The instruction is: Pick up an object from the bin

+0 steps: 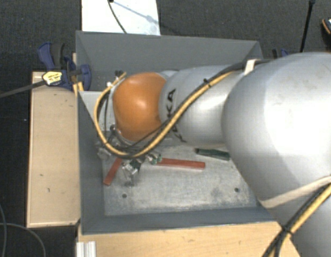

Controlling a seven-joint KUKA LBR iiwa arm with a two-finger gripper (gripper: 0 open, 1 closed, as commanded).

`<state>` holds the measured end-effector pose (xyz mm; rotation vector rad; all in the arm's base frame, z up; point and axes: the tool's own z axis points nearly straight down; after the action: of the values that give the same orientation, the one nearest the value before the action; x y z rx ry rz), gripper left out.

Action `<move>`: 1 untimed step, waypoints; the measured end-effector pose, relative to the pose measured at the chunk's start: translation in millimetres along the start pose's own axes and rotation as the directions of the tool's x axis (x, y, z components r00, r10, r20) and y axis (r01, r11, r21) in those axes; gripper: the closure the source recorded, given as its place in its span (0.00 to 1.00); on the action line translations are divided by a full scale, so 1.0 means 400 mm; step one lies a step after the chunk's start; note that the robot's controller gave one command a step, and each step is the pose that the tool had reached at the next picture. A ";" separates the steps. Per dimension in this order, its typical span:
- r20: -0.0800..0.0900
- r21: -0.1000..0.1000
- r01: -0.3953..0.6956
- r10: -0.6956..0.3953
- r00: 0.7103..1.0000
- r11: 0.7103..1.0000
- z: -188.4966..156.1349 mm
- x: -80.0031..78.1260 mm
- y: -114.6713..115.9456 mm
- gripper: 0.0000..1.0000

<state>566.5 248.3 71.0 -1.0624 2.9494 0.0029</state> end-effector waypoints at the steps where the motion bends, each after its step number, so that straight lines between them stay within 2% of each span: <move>1: -0.001 -0.001 -0.006 0.006 1.000 1.000 0.001 0.001 -0.001 1.00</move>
Offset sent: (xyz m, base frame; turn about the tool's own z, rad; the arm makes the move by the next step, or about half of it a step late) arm 0.0000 0.0000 0.0000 0.0000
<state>566.4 247.7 70.8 -1.0547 2.9535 0.0037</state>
